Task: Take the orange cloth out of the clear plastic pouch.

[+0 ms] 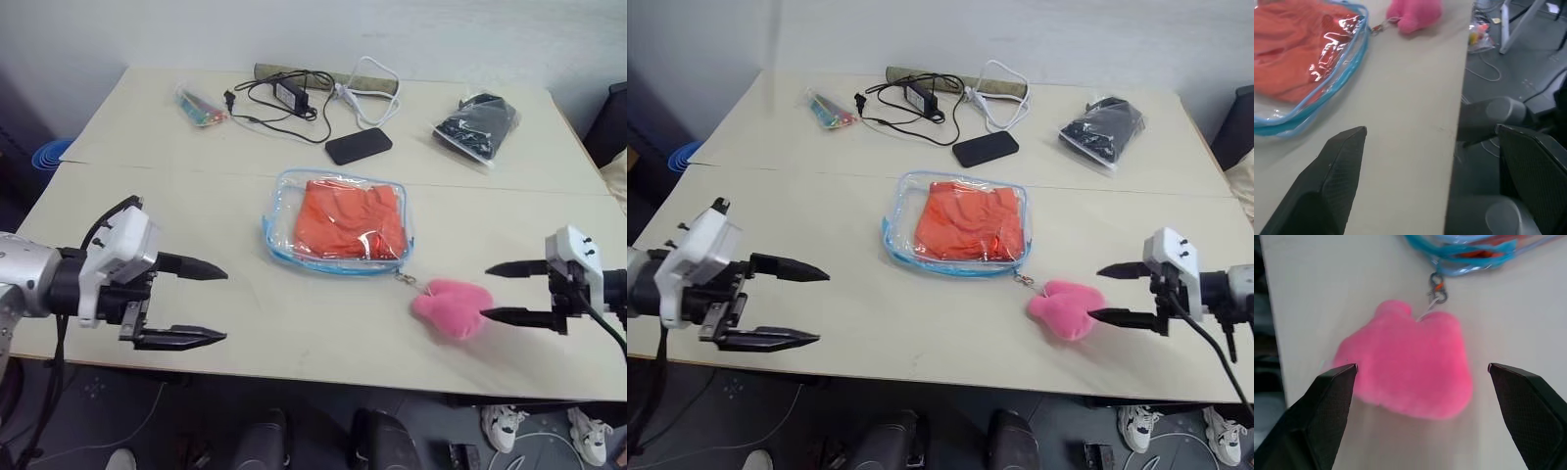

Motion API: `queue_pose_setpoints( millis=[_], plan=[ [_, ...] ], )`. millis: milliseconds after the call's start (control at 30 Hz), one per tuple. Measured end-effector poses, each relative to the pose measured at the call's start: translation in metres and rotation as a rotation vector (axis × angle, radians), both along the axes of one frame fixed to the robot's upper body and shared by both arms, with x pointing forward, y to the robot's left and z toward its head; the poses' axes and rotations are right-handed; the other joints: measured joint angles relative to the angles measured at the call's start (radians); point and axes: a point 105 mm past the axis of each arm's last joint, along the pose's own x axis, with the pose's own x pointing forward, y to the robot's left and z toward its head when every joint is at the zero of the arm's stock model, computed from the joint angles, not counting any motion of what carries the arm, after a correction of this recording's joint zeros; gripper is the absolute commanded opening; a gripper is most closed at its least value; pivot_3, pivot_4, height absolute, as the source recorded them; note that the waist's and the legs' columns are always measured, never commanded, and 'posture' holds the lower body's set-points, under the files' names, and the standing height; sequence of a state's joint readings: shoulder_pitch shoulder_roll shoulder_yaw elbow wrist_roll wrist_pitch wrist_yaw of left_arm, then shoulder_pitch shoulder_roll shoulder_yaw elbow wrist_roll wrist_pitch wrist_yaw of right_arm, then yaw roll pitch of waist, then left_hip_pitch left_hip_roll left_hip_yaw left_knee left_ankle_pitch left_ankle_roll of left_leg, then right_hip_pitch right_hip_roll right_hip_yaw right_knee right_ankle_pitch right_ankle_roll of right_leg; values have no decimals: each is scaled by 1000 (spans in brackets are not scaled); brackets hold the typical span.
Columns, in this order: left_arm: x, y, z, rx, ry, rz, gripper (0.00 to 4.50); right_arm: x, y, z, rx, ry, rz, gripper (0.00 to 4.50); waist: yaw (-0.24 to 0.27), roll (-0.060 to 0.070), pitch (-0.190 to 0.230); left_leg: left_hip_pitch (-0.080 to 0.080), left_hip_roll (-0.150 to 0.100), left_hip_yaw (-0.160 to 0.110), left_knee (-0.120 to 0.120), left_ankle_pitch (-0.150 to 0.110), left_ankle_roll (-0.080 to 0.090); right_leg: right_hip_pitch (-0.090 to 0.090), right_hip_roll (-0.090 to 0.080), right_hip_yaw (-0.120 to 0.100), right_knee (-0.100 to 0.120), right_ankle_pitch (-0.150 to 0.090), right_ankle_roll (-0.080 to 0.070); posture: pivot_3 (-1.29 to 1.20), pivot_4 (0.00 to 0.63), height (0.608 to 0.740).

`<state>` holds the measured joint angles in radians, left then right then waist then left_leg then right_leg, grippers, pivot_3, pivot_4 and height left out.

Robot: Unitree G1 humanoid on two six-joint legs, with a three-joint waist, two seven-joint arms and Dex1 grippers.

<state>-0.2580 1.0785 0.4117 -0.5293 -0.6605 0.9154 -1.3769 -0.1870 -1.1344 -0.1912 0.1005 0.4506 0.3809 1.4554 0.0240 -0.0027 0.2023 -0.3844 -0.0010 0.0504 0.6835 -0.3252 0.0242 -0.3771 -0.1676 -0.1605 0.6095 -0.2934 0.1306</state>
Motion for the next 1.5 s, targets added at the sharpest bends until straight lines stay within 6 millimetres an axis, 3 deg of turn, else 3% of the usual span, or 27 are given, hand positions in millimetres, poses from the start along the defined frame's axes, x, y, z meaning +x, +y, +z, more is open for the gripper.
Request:
queue_pose_setpoints(
  millis=[100,200,400,600,733,1267,1367,1500],
  plan=[
    [3,-1,2,-12,-2,-18,4452,-3,1,-10,-24,33,15,4500,-1,0,0,1,0,1,0,0,0,0,0,1,1,0,0,0,150,740],
    [5,-5,7,-15,-26,-45,4500,1,5,-21,-27,25,12,3850,-1,0,0,1,0,1,0,0,0,0,0,2,1,0,0,0,150,740],
    [12,-8,7,-15,-43,-53,4500,2,14,-34,1,18,8,1866,-1,0,0,1,0,2,0,0,0,-1,0,2,1,0,0,0,150,740],
    [17,-11,8,-15,-80,-38,4500,-12,27,-39,77,75,49,35,0,0,0,1,0,2,0,0,0,0,0,2,1,0,0,0,150,740],
    [19,-13,7,-14,-88,-34,4500,-20,51,-32,140,98,131,35,-1,0,0,1,0,1,0,0,-1,0,1,2,1,0,0,0,150,740],
    [33,-15,5,-7,-109,-40,4500,14,159,-46,197,-100,266,35,-4,0,0,1,0,2,0,-1,-2,-2,3,2,1,0,0,0,150,740],
    [34,-19,1,-18,-105,-44,4500,15,161,-49,191,-79,257,815,-4,0,0,1,0,2,0,-1,-2,-1,3,2,2,0,-1,0,150,740],
    [35,-27,-6,-26,-95,-57,4500,12,160,-50,195,-45,254,2180,-3,0,0,1,0,2,0,-1,-2,-1,3,3,2,0,-1,0,150,740]
  ],
)
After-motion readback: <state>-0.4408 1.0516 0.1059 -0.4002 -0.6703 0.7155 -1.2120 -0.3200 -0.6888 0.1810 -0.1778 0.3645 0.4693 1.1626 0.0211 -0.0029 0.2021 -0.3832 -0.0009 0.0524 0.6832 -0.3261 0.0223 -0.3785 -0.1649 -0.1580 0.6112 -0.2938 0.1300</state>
